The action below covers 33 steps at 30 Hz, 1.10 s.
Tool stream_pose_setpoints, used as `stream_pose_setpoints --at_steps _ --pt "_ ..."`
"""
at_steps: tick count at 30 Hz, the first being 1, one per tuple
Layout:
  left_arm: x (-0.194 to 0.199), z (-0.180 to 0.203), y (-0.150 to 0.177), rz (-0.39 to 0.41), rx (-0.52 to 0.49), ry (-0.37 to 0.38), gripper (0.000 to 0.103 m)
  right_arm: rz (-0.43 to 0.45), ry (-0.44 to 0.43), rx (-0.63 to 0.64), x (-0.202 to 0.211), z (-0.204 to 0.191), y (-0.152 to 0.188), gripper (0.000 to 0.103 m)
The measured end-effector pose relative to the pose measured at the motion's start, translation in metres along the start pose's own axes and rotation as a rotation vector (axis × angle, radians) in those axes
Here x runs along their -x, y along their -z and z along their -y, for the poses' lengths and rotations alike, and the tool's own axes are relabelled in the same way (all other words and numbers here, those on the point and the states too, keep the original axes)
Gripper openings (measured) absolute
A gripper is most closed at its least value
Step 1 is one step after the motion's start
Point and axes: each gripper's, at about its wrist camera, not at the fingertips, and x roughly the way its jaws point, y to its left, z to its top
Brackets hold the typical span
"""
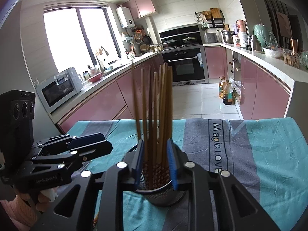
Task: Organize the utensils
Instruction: 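Open both grippers and withdraw them from the mesh cup toward the cloth, then move both open grippers over the last two wooden chopsticks on the cloth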
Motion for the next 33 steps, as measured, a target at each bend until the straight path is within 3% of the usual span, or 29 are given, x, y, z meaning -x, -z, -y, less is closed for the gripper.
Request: stream_pose_setpoints --at_steps 9,15,27,33 --pt "0.031 -0.021 0.030 0.043 0.020 -0.078 0.072 -0.004 -0.049 0.052 0.020 -0.021 0.019 0.051" --pt "0.046 -0.031 0.059 0.039 0.025 -0.153 0.092 -0.059 -0.099 0.094 0.021 -0.041 0.039 0.058" --pt "0.049 -0.057 0.126 -0.064 0.075 -0.259 0.095 -0.252 -0.128 0.118 -0.025 -0.069 0.086 0.058" --pt "0.044 -0.066 0.141 -0.094 0.092 -0.276 0.095 -0.303 -0.106 0.098 -0.041 -0.069 0.095 0.045"
